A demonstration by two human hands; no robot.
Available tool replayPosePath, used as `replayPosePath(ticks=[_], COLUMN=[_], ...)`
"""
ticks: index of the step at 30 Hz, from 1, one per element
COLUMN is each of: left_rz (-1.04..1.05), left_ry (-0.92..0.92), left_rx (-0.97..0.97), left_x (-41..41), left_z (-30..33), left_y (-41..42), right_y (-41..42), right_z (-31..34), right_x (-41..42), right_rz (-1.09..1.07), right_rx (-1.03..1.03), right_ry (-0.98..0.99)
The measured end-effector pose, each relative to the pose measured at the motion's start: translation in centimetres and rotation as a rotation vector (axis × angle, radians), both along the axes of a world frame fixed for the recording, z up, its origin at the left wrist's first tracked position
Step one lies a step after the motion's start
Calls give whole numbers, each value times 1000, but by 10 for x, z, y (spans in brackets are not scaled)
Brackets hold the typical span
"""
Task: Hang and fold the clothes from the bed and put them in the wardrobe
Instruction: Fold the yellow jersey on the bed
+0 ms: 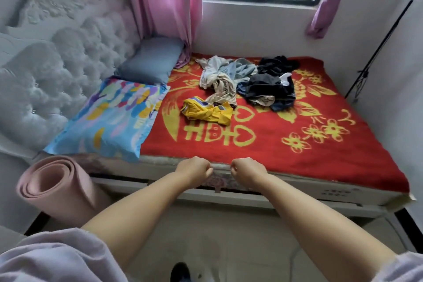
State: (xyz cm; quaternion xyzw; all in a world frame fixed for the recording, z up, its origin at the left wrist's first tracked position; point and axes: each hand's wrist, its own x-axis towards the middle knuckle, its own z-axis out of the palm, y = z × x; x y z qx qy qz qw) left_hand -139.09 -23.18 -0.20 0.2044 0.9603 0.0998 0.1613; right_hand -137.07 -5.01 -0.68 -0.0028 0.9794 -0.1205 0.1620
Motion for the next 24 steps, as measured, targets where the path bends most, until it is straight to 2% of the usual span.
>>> replayPosePath(ticks=[8,13,17,21,24], left_rz=[-4,-39,-69,-26,132], left_ry=[-59,-71,-151,-243,-299], left_rx=[-42,-33,-41,-33,22], left_x=[-166,-271,-319,-354,-385], left_z=[-24,-19,-43,-84,-110], left_y=[6,39,75,103,108], right_y=[48,88,112,138,149], right_z=[-23,-25,-53,-94,-114], right_x=[-140,-226,-264,-314,-368], right_rz=[-71,-172,-182,-130,-48], right_rx=[50,26,19,41,38], right_ry=[-71,-76,-142,-228,-261])
